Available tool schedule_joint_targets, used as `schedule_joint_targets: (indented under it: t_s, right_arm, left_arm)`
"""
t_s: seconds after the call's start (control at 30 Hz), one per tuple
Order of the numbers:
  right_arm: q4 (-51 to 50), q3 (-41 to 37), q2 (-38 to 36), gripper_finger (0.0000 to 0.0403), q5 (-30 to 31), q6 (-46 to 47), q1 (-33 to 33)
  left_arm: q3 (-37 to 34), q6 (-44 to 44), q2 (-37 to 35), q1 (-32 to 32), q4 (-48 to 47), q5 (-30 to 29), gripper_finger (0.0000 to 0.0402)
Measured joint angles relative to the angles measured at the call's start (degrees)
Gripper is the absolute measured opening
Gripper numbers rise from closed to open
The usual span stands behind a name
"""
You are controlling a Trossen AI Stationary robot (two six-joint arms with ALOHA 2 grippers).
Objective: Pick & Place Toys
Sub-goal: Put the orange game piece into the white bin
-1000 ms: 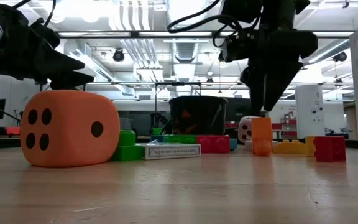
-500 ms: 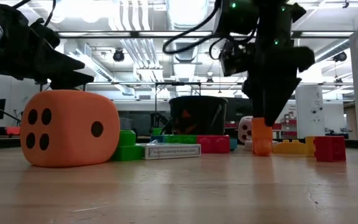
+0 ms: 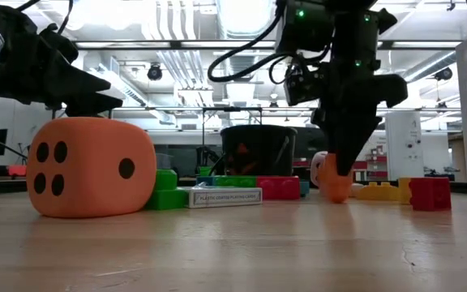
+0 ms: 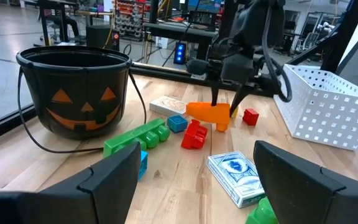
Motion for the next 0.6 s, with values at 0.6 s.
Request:
schedule_joint_targets:
  t_s: [0.6]
  right_arm:
    - [1.1, -0.1, -1.3, 0.0119, 0.1, -0.7, 3.3]
  left_arm:
    - [0.0, 0.0, 0.0, 0.0, 0.0, 0.0, 0.0314]
